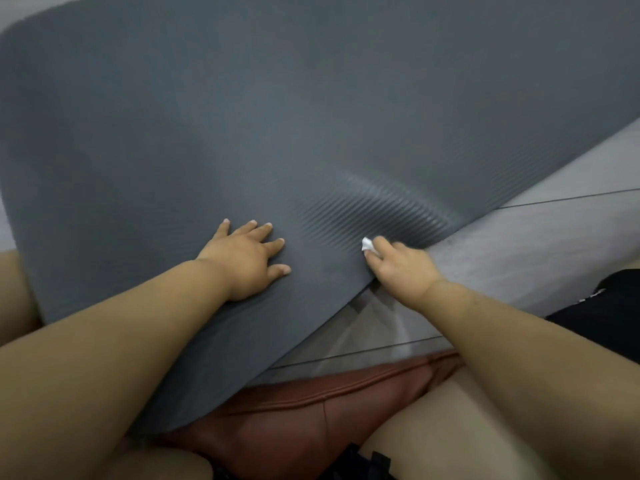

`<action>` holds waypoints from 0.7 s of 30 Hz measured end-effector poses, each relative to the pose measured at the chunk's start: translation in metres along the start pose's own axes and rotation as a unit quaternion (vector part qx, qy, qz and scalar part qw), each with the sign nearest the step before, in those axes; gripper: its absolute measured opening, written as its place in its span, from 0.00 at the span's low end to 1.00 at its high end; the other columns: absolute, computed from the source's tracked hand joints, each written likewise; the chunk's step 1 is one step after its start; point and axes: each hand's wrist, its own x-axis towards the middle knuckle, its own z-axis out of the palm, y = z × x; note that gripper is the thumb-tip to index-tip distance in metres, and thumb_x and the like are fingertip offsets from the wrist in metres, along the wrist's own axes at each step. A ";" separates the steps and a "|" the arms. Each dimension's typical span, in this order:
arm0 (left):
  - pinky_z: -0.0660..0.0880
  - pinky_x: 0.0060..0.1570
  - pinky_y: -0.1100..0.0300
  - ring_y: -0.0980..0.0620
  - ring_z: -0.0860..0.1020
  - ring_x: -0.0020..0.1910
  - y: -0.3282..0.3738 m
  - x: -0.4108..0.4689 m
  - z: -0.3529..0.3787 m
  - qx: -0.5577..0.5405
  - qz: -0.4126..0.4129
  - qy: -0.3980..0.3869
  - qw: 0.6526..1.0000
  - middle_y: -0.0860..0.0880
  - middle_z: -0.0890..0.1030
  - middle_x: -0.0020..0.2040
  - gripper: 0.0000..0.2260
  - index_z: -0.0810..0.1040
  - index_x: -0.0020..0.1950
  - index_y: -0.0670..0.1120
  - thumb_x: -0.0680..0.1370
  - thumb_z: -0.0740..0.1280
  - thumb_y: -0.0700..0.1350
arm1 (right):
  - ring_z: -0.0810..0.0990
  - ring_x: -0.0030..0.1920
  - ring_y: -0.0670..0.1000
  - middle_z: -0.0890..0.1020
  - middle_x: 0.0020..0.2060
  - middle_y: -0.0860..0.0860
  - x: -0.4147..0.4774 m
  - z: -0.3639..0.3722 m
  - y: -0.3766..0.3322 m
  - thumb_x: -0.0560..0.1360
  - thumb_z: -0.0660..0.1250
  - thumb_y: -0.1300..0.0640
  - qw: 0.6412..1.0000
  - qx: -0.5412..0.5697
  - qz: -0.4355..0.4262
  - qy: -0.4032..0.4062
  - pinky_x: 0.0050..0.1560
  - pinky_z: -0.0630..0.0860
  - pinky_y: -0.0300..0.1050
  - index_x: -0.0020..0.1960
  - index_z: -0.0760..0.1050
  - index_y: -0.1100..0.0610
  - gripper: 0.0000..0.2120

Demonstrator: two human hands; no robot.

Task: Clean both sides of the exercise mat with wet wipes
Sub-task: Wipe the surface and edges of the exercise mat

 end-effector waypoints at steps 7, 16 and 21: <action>0.43 0.74 0.47 0.50 0.43 0.77 0.032 0.041 -0.016 -0.036 0.038 0.024 0.998 0.51 0.43 0.78 0.29 0.47 0.77 0.55 0.79 0.45 0.65 | 0.74 0.51 0.62 0.68 0.58 0.60 0.006 -0.005 0.082 0.80 0.55 0.61 0.977 0.025 0.199 -0.076 0.46 0.71 0.54 0.69 0.66 0.61 0.17; 0.46 0.73 0.43 0.46 0.40 0.76 0.067 0.099 -0.032 -0.016 0.040 0.063 0.997 0.49 0.35 0.77 0.31 0.42 0.77 0.56 0.78 0.48 0.66 | 0.73 0.26 0.61 0.73 0.39 0.64 0.003 0.006 0.149 0.57 0.76 0.71 0.976 0.043 0.211 -0.008 0.23 0.69 0.48 0.52 0.78 0.67 0.23; 0.48 0.73 0.45 0.47 0.43 0.76 0.065 0.095 -0.022 -0.022 0.038 0.107 0.993 0.50 0.39 0.77 0.31 0.47 0.77 0.57 0.78 0.52 0.65 | 0.75 0.38 0.61 0.71 0.52 0.60 -0.005 -0.004 0.131 0.73 0.64 0.67 0.972 0.061 0.220 -0.051 0.33 0.68 0.48 0.64 0.71 0.63 0.19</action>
